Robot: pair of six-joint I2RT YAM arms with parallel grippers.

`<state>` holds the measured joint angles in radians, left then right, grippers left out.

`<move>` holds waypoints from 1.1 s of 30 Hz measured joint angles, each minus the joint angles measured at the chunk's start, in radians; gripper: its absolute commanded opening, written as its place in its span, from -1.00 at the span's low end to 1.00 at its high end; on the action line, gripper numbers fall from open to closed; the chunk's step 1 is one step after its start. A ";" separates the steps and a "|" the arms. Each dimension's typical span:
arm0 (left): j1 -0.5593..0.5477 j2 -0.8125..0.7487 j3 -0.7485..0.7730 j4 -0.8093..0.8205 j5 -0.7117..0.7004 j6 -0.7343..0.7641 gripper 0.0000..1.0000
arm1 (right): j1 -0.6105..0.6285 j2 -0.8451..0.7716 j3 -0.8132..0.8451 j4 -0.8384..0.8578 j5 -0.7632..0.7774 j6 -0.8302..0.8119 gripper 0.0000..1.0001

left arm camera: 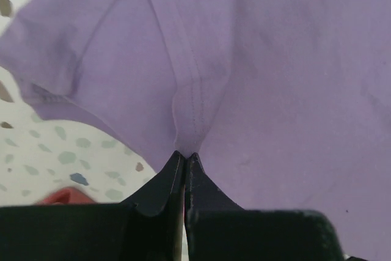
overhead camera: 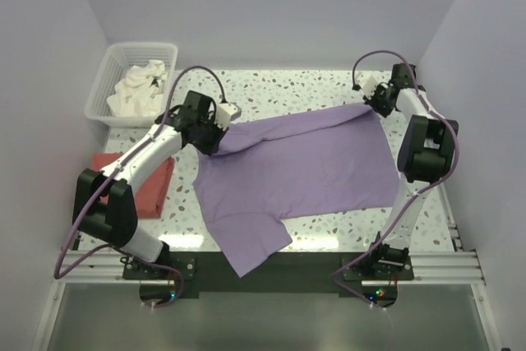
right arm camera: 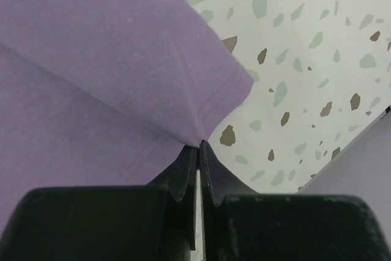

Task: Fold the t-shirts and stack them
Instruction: Fold the tshirt

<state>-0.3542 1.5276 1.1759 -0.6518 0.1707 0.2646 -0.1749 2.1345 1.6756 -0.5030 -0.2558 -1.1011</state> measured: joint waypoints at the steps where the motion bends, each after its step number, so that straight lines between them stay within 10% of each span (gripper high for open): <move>1: -0.007 0.004 -0.010 -0.011 0.000 -0.012 -1.00 | 0.000 0.000 -0.001 -0.002 0.000 -0.003 -1.00; 19: -0.014 0.079 0.188 -0.135 0.008 -0.072 -1.00 | -0.002 -0.010 0.011 -0.047 -0.002 -0.037 -1.00; 33: -0.035 0.031 0.020 -0.245 0.016 -0.064 -1.00 | -0.015 -0.072 -0.106 -0.064 0.008 -0.133 -1.00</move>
<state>-0.3889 1.5589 1.1957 -0.8963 0.1864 0.2005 -0.1902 2.0628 1.5692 -0.5671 -0.2481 -1.2343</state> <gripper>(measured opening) 0.031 0.014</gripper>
